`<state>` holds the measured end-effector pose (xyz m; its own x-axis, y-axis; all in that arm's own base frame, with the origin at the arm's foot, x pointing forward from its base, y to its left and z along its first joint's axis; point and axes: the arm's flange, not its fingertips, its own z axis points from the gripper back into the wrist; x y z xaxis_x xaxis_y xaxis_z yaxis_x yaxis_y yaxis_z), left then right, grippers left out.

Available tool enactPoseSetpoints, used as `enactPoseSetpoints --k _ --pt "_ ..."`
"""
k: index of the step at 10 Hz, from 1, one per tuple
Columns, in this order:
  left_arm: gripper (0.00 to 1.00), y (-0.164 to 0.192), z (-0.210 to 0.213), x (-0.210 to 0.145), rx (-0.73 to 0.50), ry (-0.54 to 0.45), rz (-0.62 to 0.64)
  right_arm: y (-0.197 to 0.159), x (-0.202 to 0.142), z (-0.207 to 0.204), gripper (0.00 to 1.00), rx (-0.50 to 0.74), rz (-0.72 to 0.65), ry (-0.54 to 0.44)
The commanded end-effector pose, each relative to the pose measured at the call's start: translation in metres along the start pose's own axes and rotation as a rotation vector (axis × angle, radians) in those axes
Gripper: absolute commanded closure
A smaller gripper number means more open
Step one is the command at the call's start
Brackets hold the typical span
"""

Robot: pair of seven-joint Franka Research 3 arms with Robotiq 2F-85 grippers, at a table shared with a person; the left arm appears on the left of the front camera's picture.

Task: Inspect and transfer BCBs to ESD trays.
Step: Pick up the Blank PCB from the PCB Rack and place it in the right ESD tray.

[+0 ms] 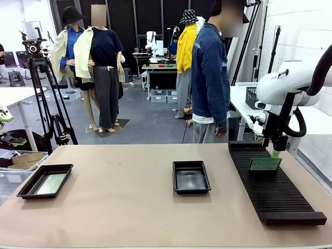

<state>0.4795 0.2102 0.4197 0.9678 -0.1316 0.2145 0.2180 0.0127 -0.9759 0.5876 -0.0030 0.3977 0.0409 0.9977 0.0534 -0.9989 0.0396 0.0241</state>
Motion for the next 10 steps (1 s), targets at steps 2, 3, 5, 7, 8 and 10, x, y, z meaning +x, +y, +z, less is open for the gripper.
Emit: enactPoseSetpoints --k 2,3,5,7,8,10 --pt "0.00 -0.003 0.003 -0.002 -0.001 0.000 -0.014 0.000 0.010 -0.020 0.00 -0.037 -0.029 0.042" --pt "0.00 -0.003 0.003 -0.002 -0.001 0.000 -0.014 -0.001 0.015 -0.025 0.00 -0.058 -0.041 0.067" --pt "0.00 -0.003 0.003 -0.002 -0.001 0.000 -0.014 0.002 0.021 -0.031 0.00 -0.099 -0.038 0.093" --pt "0.00 -0.003 0.003 -0.002 -0.001 0.000 -0.014 0.002 0.028 -0.034 0.00 -0.107 -0.021 0.127" --pt "0.00 -0.003 0.003 -0.002 -0.001 0.000 -0.014 0.002 0.026 -0.034 0.00 -0.101 -0.024 0.126" --pt "0.00 -0.003 0.003 -0.002 -0.001 0.000 -0.014 0.003 0.024 -0.029 0.00 -0.113 -0.021 0.117"
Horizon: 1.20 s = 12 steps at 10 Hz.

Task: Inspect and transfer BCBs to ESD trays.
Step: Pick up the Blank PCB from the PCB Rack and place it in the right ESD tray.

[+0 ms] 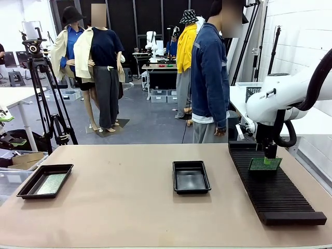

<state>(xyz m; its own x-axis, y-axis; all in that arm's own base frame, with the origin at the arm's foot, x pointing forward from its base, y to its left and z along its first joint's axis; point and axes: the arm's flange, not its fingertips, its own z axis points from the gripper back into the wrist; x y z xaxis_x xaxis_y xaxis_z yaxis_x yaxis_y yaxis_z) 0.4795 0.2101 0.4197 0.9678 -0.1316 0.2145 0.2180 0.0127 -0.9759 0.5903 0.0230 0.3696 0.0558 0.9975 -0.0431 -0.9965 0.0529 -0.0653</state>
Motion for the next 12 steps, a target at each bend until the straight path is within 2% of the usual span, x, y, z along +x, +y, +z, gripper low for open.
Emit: enactPoseSetpoints --k 1,3,9,12 --pt "0.00 -0.0031 0.0031 -0.0018 -0.001 0.000 -0.014 0.0062 -0.0032 0.0040 0.00 -0.026 -0.002 0.007" --pt "0.00 -0.0031 0.0031 -0.0018 -0.001 0.000 -0.014 0.0046 -0.0089 0.0078 0.00 -0.011 0.004 -0.021" --pt "0.00 -0.0031 0.0031 -0.0018 -0.001 0.000 -0.014 0.0025 -0.0087 0.0075 0.43 0.021 0.017 -0.088" --pt "0.00 -0.0031 0.0031 -0.0018 -0.001 0.000 -0.014 0.0026 -0.0131 0.0021 0.59 0.034 0.016 -0.105"
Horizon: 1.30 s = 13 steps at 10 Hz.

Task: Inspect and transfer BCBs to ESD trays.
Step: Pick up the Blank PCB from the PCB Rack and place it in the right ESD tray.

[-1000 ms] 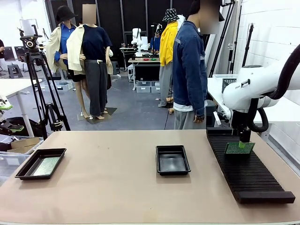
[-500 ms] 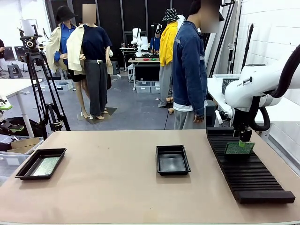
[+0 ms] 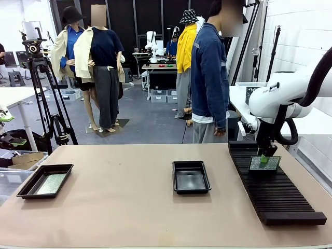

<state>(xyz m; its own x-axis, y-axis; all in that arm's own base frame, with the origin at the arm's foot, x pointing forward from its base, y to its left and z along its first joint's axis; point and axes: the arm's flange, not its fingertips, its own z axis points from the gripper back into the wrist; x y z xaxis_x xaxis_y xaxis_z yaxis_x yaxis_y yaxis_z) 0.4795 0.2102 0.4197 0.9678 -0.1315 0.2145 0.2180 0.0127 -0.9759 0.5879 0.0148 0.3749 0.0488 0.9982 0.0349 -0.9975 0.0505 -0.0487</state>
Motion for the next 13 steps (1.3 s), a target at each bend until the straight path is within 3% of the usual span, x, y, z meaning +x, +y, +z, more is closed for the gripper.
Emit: enactPoseSetpoints --k 1,4,9,13 --pt "0.00 -0.003 0.003 -0.002 -0.001 0.000 -0.014 0.001 -0.006 -0.005 0.63 0.023 0.015 -0.030" --pt "0.00 -0.003 0.003 -0.002 -0.001 0.000 -0.014 0.002 -0.008 -0.006 0.72 0.038 0.017 -0.022" --pt "0.00 -0.003 0.003 -0.002 -0.001 0.000 -0.014 0.002 -0.012 -0.009 1.00 0.044 0.036 -0.019" --pt "0.00 -0.003 0.003 -0.002 -0.001 0.000 -0.014 0.002 -0.018 -0.011 1.00 0.048 0.053 -0.012"
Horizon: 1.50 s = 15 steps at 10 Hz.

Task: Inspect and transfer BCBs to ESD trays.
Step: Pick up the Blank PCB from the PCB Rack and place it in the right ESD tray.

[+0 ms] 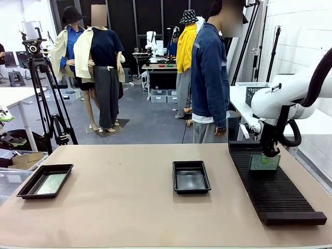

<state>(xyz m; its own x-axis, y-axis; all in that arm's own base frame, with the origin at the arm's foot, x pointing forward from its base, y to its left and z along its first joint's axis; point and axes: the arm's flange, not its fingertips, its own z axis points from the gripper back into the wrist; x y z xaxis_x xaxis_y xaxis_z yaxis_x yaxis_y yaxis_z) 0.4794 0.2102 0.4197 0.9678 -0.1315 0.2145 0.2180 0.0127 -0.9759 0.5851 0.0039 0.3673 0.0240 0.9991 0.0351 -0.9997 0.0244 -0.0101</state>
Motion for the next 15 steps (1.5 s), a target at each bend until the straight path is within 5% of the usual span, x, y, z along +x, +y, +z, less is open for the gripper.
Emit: enactPoseSetpoints --k 1,5,9,13,15 --pt "0.00 -0.003 0.003 -0.002 -0.001 0.000 -0.014 -0.001 -0.007 -0.003 1.00 0.008 0.031 -0.016" --pt "0.00 -0.003 0.003 -0.002 -0.001 0.000 -0.014 -0.003 0.000 0.050 1.00 0.053 -0.056 -0.085" --pt "0.00 -0.003 0.003 -0.002 -0.001 0.000 -0.014 0.016 0.032 0.106 1.00 0.139 -0.217 0.004" --pt "0.00 -0.003 0.003 -0.002 -0.001 0.000 -0.014 0.041 0.082 0.131 1.00 0.360 -0.753 -0.182" --pt "0.00 -0.003 0.003 -0.002 -0.001 0.000 -0.014 0.053 0.104 0.128 1.00 0.373 -0.970 -0.246"
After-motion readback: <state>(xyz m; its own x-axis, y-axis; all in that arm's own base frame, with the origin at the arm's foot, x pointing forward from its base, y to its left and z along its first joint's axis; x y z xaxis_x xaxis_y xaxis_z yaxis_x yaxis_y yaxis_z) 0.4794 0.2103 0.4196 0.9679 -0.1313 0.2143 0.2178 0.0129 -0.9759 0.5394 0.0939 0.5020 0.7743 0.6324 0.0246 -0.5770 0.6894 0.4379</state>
